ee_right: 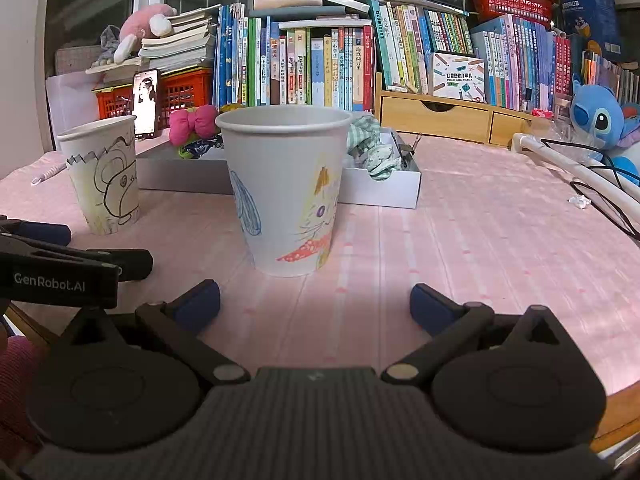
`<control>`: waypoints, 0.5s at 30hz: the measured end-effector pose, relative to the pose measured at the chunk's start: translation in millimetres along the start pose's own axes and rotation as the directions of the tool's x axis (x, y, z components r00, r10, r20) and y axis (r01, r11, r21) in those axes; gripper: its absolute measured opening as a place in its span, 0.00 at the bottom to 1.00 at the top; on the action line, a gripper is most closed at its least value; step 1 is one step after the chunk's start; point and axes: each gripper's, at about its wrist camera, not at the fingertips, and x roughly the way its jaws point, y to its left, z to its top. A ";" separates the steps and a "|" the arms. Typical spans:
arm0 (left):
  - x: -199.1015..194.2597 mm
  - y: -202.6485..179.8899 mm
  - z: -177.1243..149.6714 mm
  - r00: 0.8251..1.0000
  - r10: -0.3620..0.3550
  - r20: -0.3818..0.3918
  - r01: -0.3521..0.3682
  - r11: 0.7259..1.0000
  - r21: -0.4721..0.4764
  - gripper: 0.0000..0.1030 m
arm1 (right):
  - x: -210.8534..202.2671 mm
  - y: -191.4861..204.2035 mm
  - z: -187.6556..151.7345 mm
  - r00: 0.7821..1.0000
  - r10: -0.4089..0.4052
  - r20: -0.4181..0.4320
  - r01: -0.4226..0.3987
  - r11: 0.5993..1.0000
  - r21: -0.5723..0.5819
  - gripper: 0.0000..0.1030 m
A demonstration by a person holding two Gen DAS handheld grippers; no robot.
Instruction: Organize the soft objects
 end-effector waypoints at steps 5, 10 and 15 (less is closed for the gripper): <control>0.0 0.1 0.0 1.000 0.000 0.000 0.000 1.000 0.000 1.00 | -0.2 0.4 0.1 1.000 -0.001 0.000 0.001 1.000 0.001 1.00; -0.5 -0.3 -0.3 1.000 -0.001 0.000 0.001 1.000 0.001 1.00 | -0.3 0.5 0.2 1.000 -0.001 -0.001 0.001 1.000 0.000 1.00; -0.4 -0.1 -0.1 1.000 -0.001 -0.001 0.001 1.000 0.000 1.00 | -0.4 1.4 -1.5 1.000 0.003 -0.003 -0.003 1.000 -0.002 1.00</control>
